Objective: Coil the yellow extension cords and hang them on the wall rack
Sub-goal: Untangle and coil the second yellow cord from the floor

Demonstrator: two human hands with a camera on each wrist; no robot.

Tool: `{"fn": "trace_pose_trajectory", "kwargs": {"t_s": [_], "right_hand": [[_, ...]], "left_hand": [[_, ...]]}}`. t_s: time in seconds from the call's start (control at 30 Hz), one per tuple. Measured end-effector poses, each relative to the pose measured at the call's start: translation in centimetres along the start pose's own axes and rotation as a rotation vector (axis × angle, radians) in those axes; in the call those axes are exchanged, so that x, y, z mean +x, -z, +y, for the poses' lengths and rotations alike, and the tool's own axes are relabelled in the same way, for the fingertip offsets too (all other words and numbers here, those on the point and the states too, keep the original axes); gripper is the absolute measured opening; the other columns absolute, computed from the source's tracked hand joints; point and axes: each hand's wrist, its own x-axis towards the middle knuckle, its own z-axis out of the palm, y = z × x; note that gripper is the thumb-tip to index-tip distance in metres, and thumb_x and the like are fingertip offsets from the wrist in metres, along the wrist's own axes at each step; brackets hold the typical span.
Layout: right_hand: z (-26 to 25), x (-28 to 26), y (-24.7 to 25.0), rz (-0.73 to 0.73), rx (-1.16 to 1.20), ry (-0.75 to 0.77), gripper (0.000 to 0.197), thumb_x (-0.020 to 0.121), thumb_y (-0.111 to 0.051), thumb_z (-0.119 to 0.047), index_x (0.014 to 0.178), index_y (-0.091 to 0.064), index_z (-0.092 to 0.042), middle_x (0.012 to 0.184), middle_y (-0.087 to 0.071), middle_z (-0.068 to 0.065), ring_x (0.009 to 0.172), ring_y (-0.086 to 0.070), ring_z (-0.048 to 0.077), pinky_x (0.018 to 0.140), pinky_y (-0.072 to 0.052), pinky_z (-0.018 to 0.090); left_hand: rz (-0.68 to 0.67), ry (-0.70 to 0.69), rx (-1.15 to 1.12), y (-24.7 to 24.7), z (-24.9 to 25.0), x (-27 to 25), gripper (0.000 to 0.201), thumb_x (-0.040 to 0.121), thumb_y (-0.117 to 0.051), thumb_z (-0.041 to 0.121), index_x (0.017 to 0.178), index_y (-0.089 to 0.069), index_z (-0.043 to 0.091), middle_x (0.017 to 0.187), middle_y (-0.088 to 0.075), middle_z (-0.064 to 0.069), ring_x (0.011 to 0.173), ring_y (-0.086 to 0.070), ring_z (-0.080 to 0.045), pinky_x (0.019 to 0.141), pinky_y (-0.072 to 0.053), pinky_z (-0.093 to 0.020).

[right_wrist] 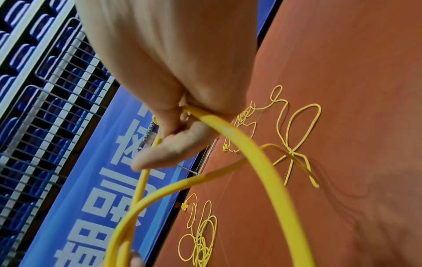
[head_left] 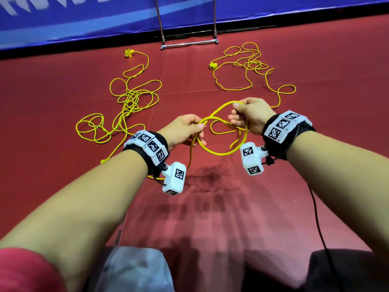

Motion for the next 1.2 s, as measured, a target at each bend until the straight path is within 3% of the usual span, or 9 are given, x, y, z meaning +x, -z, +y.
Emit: {"fn": "trace_pose_trajectory", "kwargs": {"t_s": [0.17,0.27,0.33,0.4,0.5,0.63,0.83,1.0,1.2], "right_hand": [[0.4,0.6,0.4,0.232,0.277,-0.132,0.024,0.105,-0.033,-0.005,0.085,-0.045,-0.010,0.070,-0.045,0.007,0.057,-0.065,0.020,0.036,-0.049,0.025],[0.9,0.9,0.5,0.250,0.125,-0.204,0.027,0.102,-0.032,-0.005,0.081,-0.049,-0.010,0.069,-0.047,0.006,0.061,-0.057,0.021,0.039,-0.051,0.026],[1.3,1.1,0.7,0.190,-0.337,-0.112,0.014,0.096,-0.047,-0.002,0.094,-0.058,-0.009,0.075,-0.051,0.004,0.061,-0.053,0.018,0.050,-0.047,0.025],[1.4,1.1,0.4,0.097,-0.706,0.075,0.044,0.089,-0.055,0.005,0.128,-0.059,-0.015,0.100,-0.061,0.006,0.080,-0.061,0.024,0.065,-0.046,0.028],[1.0,0.0,-1.2,-0.231,-0.729,0.202,0.056,0.091,-0.052,0.010,0.139,-0.052,-0.017,0.130,-0.059,0.011,0.110,-0.062,0.026,0.082,-0.046,0.031],[0.6,-1.1,-2.6,-0.444,-0.745,0.199,0.025,0.100,-0.044,-0.004,0.104,-0.066,-0.014,0.084,-0.063,0.007,0.062,-0.054,0.008,0.054,-0.036,0.025],[-0.2,-1.4,-3.0,-0.362,-1.105,0.405,0.006,0.092,-0.065,-0.020,0.091,-0.061,-0.015,0.070,-0.054,-0.005,0.062,-0.047,0.012,0.048,-0.033,0.011],[-0.3,-1.3,-1.8,-0.350,-0.676,0.157,0.014,0.096,-0.055,-0.014,0.091,-0.068,-0.010,0.075,-0.058,0.008,0.068,-0.050,0.021,0.062,-0.040,0.028],[-1.4,-0.8,0.6,-0.103,-0.302,0.099,0.026,0.098,-0.048,-0.003,0.082,-0.063,-0.015,0.072,-0.055,0.004,0.067,-0.055,0.015,0.067,-0.050,0.039]], "left_hand": [[0.005,0.017,0.079,0.0,-0.5,-0.1,0.010,0.101,-0.047,0.004,0.107,-0.052,0.010,0.075,-0.059,-0.004,0.077,-0.071,-0.024,0.063,-0.057,-0.034],[0.106,0.003,0.160,0.1,-0.6,-0.1,0.010,0.100,-0.045,0.002,0.106,-0.052,0.008,0.072,-0.056,-0.005,0.061,-0.068,-0.022,0.051,-0.055,-0.032],[0.160,-0.026,0.225,0.2,-0.6,0.0,0.010,0.099,-0.046,0.002,0.105,-0.053,0.006,0.072,-0.056,-0.006,0.057,-0.065,-0.023,0.044,-0.049,-0.029],[0.161,-0.061,0.262,0.3,-0.3,-0.1,0.010,0.098,-0.049,0.002,0.106,-0.054,0.005,0.073,-0.060,-0.005,0.056,-0.063,-0.025,0.040,-0.045,-0.025],[0.109,-0.127,0.280,-0.3,0.6,-0.1,0.010,0.097,-0.052,0.001,0.103,-0.058,0.006,0.075,-0.066,-0.007,0.052,-0.060,-0.025,0.040,-0.043,-0.024],[0.131,-0.179,0.319,-0.7,1.3,0.2,0.010,0.096,-0.053,0.002,0.095,-0.057,0.011,0.076,-0.069,-0.005,0.052,-0.060,-0.021,0.044,-0.041,-0.027],[0.122,-0.155,0.236,-1.4,1.0,0.0,0.013,0.100,-0.050,0.010,0.090,-0.045,0.016,0.075,-0.066,-0.008,0.053,-0.063,-0.023,0.043,-0.045,-0.026],[0.072,-0.096,0.175,-1.5,1.2,-0.2,0.015,0.102,-0.044,0.010,0.089,-0.041,0.017,0.074,-0.066,-0.009,0.063,-0.067,-0.028,0.047,-0.042,-0.026],[0.071,0.047,0.037,0.1,0.1,-1.2,0.023,0.083,-0.056,-0.005,0.079,-0.046,0.015,0.083,-0.069,-0.020,0.081,-0.070,-0.033,0.061,-0.050,-0.029]]}}
